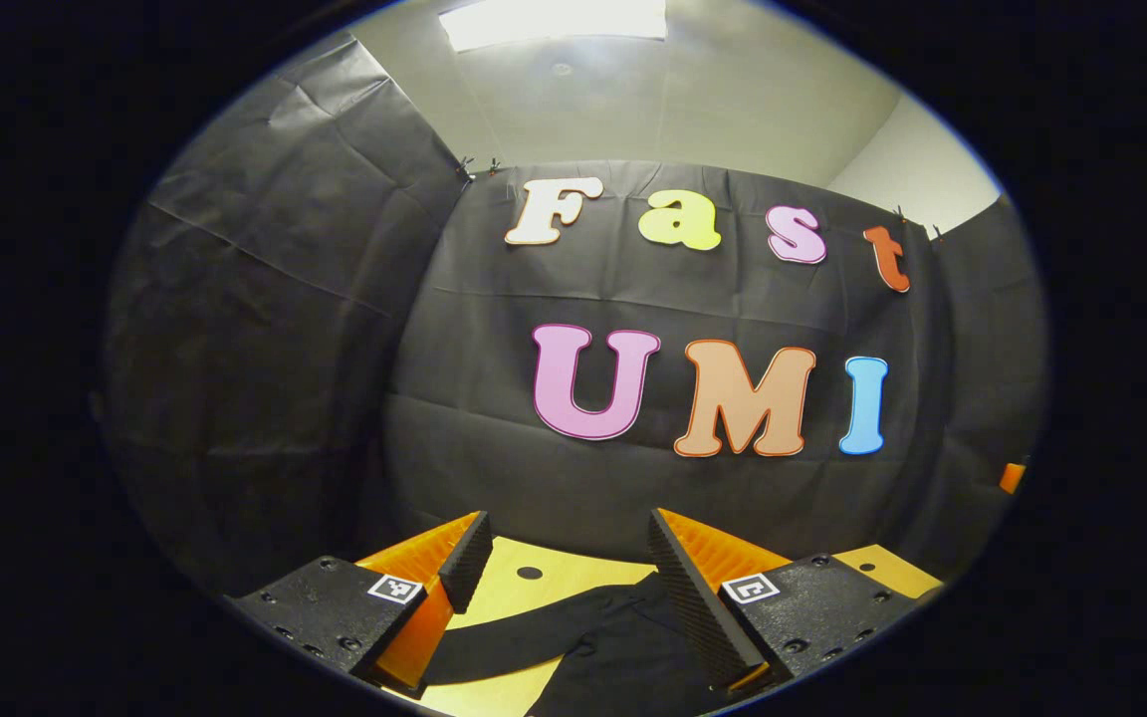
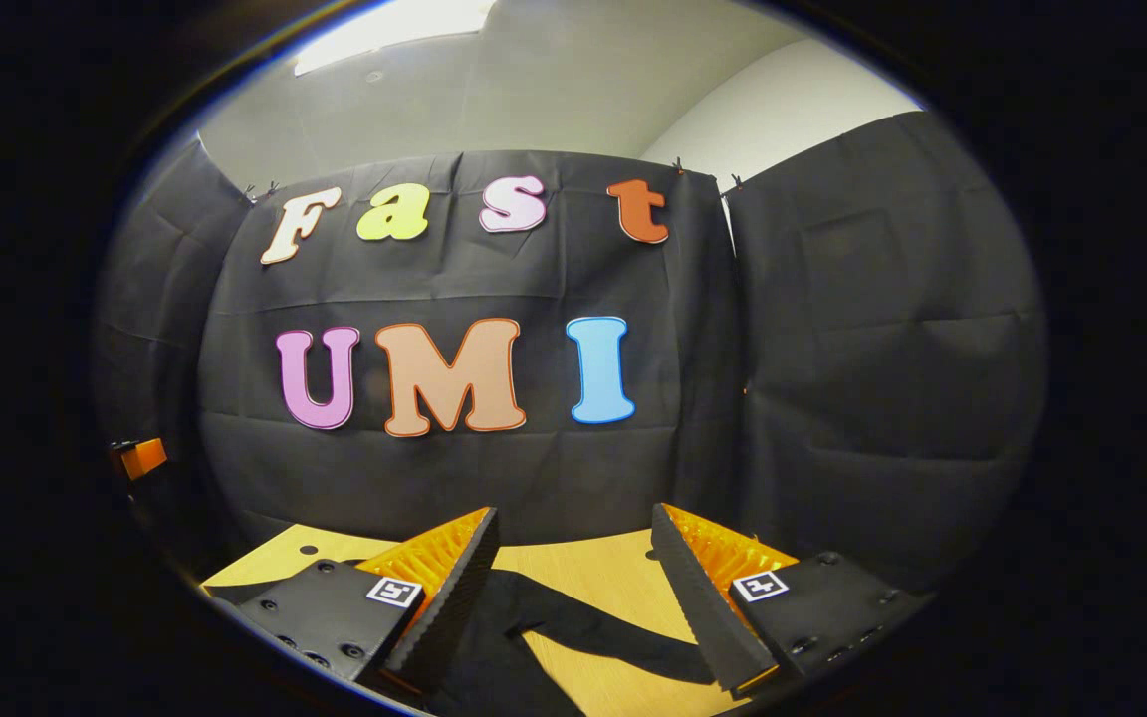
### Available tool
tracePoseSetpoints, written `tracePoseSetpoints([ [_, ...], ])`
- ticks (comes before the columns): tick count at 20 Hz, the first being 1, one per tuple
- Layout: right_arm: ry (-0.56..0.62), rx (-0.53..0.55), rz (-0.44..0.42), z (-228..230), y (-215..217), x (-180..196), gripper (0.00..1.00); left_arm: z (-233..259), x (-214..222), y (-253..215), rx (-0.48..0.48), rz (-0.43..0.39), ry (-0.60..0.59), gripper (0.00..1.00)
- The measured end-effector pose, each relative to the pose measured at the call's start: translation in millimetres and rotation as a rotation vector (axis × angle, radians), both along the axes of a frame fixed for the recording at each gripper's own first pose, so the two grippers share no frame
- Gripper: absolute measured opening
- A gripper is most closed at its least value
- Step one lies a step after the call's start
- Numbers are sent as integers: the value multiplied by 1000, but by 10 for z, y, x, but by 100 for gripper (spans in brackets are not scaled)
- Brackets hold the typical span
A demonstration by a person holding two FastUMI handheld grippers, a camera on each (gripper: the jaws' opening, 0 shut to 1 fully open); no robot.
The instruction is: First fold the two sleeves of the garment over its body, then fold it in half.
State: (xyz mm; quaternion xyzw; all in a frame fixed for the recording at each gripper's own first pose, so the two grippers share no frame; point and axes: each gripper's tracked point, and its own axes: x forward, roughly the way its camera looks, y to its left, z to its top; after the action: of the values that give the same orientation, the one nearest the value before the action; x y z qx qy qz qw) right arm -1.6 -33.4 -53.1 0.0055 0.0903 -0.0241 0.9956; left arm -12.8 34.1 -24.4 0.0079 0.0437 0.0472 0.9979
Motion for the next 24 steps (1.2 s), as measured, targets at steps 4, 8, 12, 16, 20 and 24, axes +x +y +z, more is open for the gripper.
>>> tracePoseSetpoints([
  [4,15,9,-21,-76,-88,5,97,-30,9,-38,8,-7,9,92],
  [8,39,17,-41,-210,-190,46,97,-42,57,-88,12,-16,12,92],
  [12,83,8,-70,-442,-375,99,94,-50,88,-96,20,-14,15,92],
  [16,148,-1,-111,-785,-645,182,97,-96,103,-73,25,2,30,93],
  [20,260,74,-171,-1325,-952,230,97,-106,111,-80,21,17,32,92],
  [24,361,93,-226,-1894,-1224,303,97,-187,115,-46,38,45,48,92],
])
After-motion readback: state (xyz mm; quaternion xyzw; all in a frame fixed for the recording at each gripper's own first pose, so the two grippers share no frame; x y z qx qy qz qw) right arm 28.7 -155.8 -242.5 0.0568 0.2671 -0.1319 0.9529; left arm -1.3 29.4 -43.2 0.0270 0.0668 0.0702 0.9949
